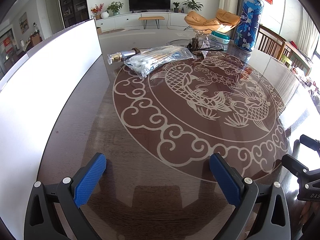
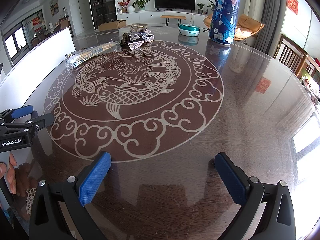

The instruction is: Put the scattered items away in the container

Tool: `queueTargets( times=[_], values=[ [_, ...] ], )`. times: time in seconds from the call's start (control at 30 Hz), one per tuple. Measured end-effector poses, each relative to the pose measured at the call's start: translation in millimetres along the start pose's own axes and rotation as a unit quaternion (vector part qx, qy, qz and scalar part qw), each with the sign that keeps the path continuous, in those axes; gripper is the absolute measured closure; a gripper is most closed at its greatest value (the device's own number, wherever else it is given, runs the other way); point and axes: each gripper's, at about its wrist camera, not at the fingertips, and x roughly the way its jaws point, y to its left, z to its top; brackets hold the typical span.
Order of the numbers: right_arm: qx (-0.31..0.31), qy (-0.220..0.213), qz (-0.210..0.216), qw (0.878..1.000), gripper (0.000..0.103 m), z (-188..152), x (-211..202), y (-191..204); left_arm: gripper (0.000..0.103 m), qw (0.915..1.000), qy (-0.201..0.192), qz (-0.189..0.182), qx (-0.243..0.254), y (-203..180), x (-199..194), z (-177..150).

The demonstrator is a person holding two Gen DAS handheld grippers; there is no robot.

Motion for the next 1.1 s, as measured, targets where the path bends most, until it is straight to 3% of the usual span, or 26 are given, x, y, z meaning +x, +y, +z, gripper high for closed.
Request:
queueTargets(
  times=[0.2, 0.3, 0.37, 0.53, 0.63, 0.8, 0.93, 1.1],
  values=[
    [-0.001, 0.0, 0.002, 1.0, 0.0, 1.9, 1.5, 0.4, 0.0, 1.0, 0.0, 0.0, 0.0, 0.1, 0.4, -0.4],
    [-0.023, 0.017, 0.014, 0.999, 0.0, 20.9, 13.2, 6.1, 0.0, 1.0, 0.0, 0.0, 0.0, 0.1, 0.6, -0.8],
    [-0.036, 0.023, 0.012, 0.999, 0.0, 49.0, 24.5, 14.9, 0.0, 1.0, 0.0, 0.0, 0.0, 0.2, 0.8, -1.0],
    [-0.032, -0.051, 0.062, 0.996, 0.0, 157.0, 30.1, 54.6, 0.0, 1.0, 0.0, 0.0, 0.0, 0.1, 1.2, -1.9],
    [-0.03, -0.013, 0.091, 0.995, 0.0, 224.2, 65.9, 90.1, 0.0, 1.0, 0.0, -0.001, 0.0, 0.0, 1.4, -2.6],
    [-0.016, 0.007, 0.064, 0.998, 0.0, 291.4, 119.9, 129.8, 0.0, 1.0, -0.001, -0.001, 0.0, -0.3, 2.1, -2.8],
    [-0.05, 0.028, 0.006, 0.998, 0.0, 306.2, 154.0, 149.9, 0.0, 1.0, -0.001, -0.001, 0.0, -0.4, 2.1, -2.6],
    [-0.093, 0.065, -0.004, 0.994, 0.0, 290.3, 184.5, 159.5, 0.0, 1.0, -0.001, -0.001, 0.0, -0.2, 1.9, -2.7]
  ],
)
